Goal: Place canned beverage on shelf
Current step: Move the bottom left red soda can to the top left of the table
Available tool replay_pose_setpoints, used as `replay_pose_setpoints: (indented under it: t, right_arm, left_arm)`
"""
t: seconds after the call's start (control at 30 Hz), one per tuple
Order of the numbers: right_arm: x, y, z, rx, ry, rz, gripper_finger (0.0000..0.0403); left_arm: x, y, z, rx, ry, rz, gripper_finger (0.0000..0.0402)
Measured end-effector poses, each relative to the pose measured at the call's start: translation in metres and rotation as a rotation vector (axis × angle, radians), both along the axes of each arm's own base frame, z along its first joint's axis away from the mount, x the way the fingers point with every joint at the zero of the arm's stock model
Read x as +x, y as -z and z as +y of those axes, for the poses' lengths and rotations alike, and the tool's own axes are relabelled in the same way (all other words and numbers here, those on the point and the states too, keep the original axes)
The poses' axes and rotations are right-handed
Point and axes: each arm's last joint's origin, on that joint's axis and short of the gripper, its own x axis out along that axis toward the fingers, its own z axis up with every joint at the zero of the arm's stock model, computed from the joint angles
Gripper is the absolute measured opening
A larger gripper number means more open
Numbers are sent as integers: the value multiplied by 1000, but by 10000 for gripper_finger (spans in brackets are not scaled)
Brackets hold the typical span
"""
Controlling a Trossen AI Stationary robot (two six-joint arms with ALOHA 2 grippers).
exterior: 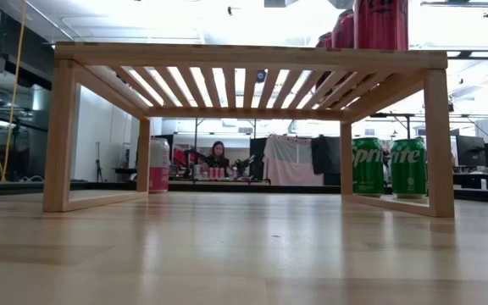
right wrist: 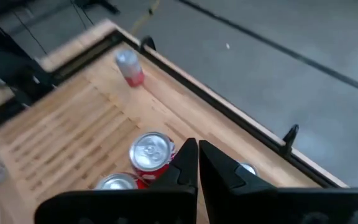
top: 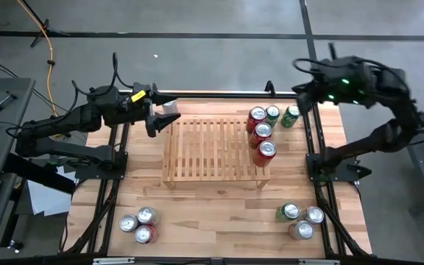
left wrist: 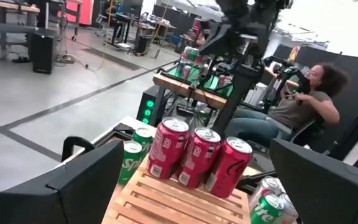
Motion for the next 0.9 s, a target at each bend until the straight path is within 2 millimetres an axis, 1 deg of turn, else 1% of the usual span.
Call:
replay_pose_setpoints:
  t: [0.1,0.2,0.3,0.4,0.47,0.5,0.63,0.73,0.8,0.9]
  right_arm:
    - [-13,-4,13,-25,-15,-43,0]
    - [-14,0,23,-52,-22,-52,0]
    - [-5,21,32,-81,-26,-31,0]
    - [11,54,42,-97,-66,-23,0]
    - [21,75,49,-99,-115,-72,0]
    - [24,81,52,-100,-149,-120,0]
    - [35,99,64,-117,-282,-330,0]
    - [39,107,66,-141,-308,-441,0]
    - [41,113,66,-143,-296,-480,0]
    - [46,124,63,-152,-283,-457,5]
  left_arm:
    - [0,-3,-1,6,25,-30,394]
    - [0,-5,-1,10,24,-53,394]
    - [0,-7,-1,14,22,-71,394]
    - [0,-7,0,8,12,-76,394]
    - [0,-7,0,5,6,-75,394]
    - [0,-7,0,6,2,-75,394]
    - [1,-6,0,5,-4,-70,394]
    - [2,-6,1,4,-7,-63,394]
    - [2,-6,1,4,-7,-67,394]
    - [2,-6,1,4,-6,-63,394]
